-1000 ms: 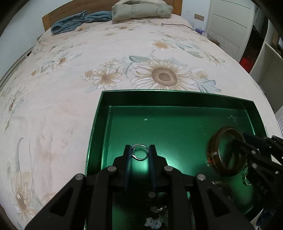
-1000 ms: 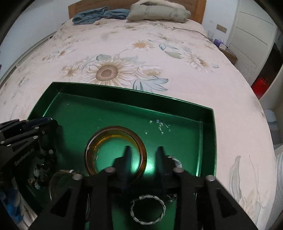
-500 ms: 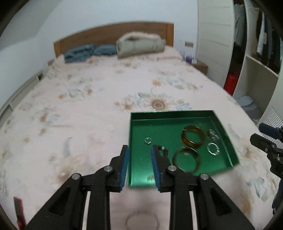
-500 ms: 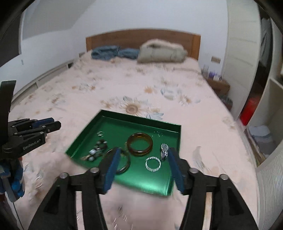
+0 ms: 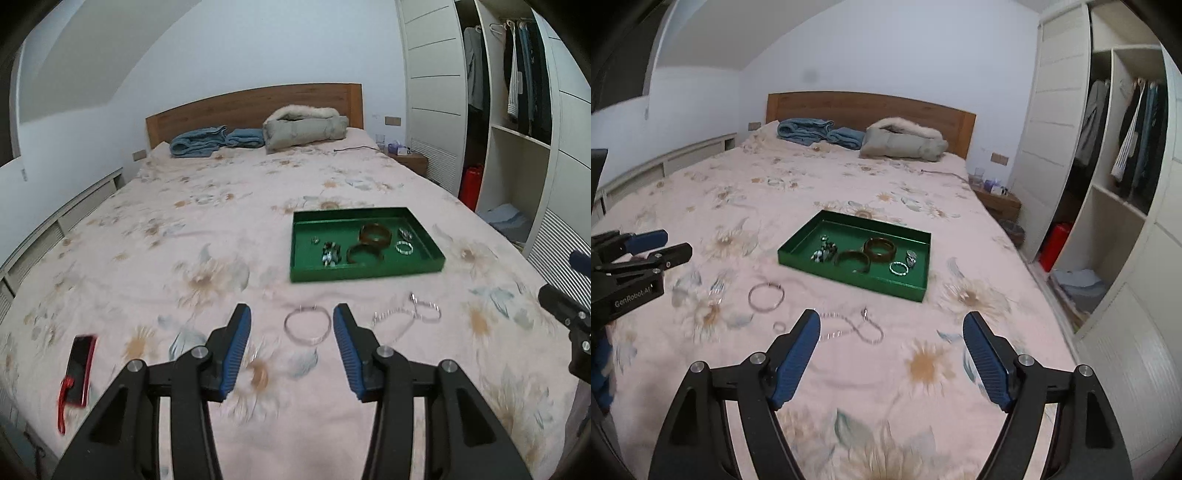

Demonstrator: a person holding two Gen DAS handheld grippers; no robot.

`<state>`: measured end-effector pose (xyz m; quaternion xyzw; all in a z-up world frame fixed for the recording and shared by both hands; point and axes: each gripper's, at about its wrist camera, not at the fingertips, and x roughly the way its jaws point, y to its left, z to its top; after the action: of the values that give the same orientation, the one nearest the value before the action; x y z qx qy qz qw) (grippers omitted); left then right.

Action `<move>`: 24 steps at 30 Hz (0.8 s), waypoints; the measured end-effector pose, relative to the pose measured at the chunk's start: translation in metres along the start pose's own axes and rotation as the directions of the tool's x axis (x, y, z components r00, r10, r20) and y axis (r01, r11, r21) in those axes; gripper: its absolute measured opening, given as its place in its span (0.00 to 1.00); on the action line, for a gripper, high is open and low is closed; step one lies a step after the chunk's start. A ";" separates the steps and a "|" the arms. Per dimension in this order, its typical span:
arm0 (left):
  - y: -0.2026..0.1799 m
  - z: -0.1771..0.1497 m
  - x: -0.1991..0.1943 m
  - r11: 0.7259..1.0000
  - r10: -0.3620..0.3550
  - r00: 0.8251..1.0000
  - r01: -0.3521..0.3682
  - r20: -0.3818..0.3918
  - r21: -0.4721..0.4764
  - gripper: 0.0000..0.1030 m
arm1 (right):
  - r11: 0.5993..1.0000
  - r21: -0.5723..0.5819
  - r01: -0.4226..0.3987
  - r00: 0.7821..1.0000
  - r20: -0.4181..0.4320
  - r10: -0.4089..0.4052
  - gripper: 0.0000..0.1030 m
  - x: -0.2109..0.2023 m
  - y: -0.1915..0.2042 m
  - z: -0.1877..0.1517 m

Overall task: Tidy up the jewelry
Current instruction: 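Move both open tools back from the tray toward the remaining jewelry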

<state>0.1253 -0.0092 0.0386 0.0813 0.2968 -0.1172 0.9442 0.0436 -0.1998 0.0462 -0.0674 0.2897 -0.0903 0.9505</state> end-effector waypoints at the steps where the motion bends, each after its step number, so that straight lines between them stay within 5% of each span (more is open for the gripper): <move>1: 0.001 -0.008 -0.009 1.000 -0.003 1.000 0.003 -0.002 -0.012 0.44 | 1.000 -0.006 0.003 1.000 0.005 -0.003 0.77 -0.007 0.001 -0.004; 11: 0.002 -0.045 -0.063 0.999 -0.010 0.999 0.011 0.031 -0.032 0.46 | 0.999 -0.030 -0.011 0.999 0.038 0.012 0.78 -0.066 0.015 -0.034; 24: -0.007 -0.061 -0.089 0.999 -0.024 0.998 0.025 0.065 -0.025 0.46 | 0.999 -0.033 -0.016 0.999 0.041 0.017 0.78 -0.079 0.018 -0.045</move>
<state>0.0197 0.0132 0.0401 0.0617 0.2686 -0.1274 0.9528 -0.0439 -0.1687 0.0484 -0.0823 0.2720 -0.0765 0.9557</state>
